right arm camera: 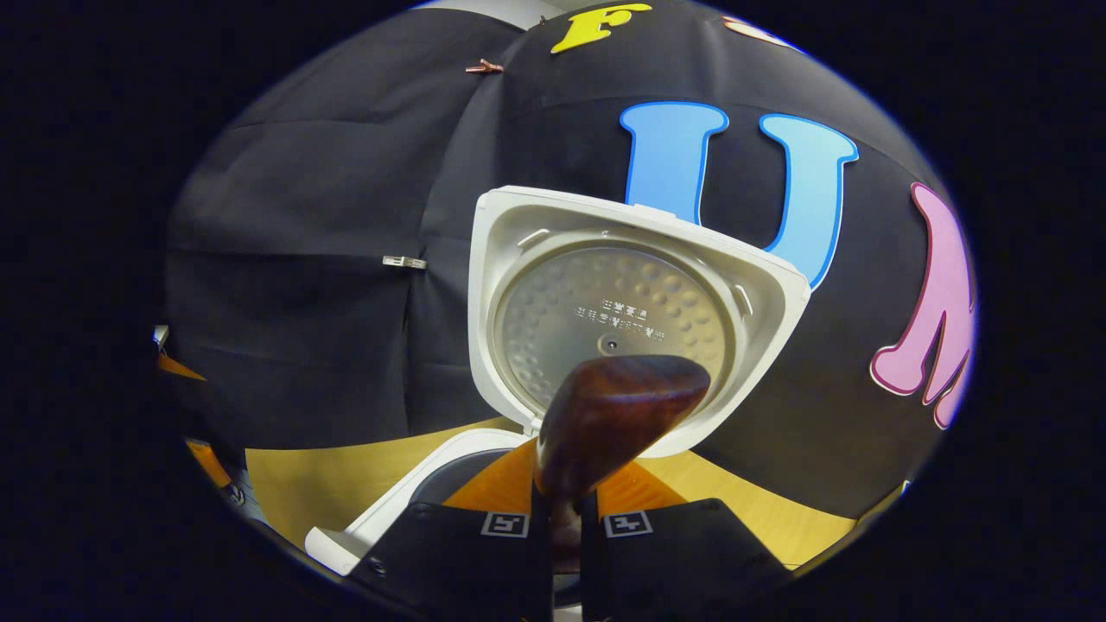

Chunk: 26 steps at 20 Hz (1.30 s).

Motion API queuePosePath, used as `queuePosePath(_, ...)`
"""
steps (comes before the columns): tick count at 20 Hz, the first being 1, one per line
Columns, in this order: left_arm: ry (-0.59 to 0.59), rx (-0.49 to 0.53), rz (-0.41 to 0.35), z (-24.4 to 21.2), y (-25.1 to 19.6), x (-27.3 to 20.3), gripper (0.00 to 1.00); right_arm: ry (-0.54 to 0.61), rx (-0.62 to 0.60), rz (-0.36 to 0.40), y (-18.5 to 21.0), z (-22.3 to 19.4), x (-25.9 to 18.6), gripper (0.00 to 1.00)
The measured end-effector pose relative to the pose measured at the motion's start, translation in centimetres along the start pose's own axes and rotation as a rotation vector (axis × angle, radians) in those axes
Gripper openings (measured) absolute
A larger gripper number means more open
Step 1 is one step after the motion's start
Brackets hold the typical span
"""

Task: Close the left gripper, press the button to open the rice cooker; take a wooden spoon from the chopstick holder with the right hand, scoop a spoonful of rice and pour it into the rice cooker, then put the wooden spoon back into the chopstick holder.

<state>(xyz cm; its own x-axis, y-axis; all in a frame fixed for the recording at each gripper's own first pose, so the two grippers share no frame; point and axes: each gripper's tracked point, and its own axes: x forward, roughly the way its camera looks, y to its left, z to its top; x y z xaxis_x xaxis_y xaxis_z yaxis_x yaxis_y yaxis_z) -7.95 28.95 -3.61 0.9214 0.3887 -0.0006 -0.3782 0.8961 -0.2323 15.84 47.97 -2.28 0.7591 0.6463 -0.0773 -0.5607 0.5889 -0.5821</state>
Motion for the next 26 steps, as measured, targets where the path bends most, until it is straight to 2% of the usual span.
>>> queuePosePath(6,-0.003,-0.006,0.027,-0.3,0.8,-0.4,0.95,0.0,0.098,0.008,-1.0,0.9,-0.1,0.16)
queuePosePath(11,-0.013,-0.015,0.03,0.0,0.5,-0.5,0.95,0.002,0.194,0.063,-0.2,2.1,-1.2,0.17)
queuePosePath(16,-0.024,-0.01,0.01,0.6,-0.7,-0.3,0.95,-0.036,0.291,0.045,-1.9,4.7,-3.4,0.16)
queuePosePath(19,-0.03,0.008,-0.026,1.7,-2.5,0.0,0.95,-0.063,0.365,-0.006,-5.2,6.0,-5.3,0.16)
queuePosePath(23,-0.041,0.064,-0.076,2.7,-5.7,1.2,0.95,-0.07,0.408,-0.139,-12.5,5.1,-9.1,0.17)
queuePosePath(26,-0.048,0.071,-0.128,3.6,-9.8,1.6,0.95,-0.092,0.446,-0.246,-18.1,3.8,-12.9,0.17)
